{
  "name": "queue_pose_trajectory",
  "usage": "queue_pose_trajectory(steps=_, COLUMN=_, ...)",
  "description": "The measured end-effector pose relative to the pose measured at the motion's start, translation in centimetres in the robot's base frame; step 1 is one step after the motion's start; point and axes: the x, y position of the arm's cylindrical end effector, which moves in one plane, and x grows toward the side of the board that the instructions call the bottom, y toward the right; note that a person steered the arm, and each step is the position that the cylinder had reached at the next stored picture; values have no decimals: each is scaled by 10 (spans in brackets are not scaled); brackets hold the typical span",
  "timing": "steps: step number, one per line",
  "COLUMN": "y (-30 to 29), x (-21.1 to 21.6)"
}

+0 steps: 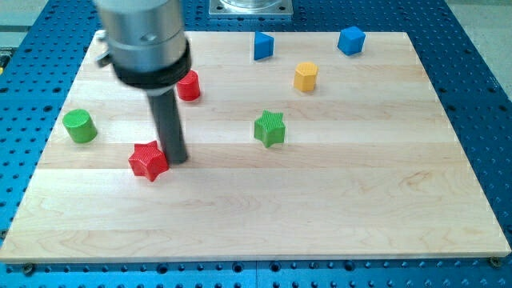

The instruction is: Push the red star to the bottom right of the board

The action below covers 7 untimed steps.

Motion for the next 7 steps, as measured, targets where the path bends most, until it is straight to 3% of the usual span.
queue_pose_trajectory(steps=1, y=-36, x=42)
queue_pose_trajectory(steps=2, y=11, x=41)
queue_pose_trajectory(steps=3, y=29, x=-24)
queue_pose_trajectory(steps=5, y=-90, x=-16)
queue_pose_trajectory(steps=6, y=-128, x=16)
queue_pose_trajectory(steps=7, y=-107, x=40)
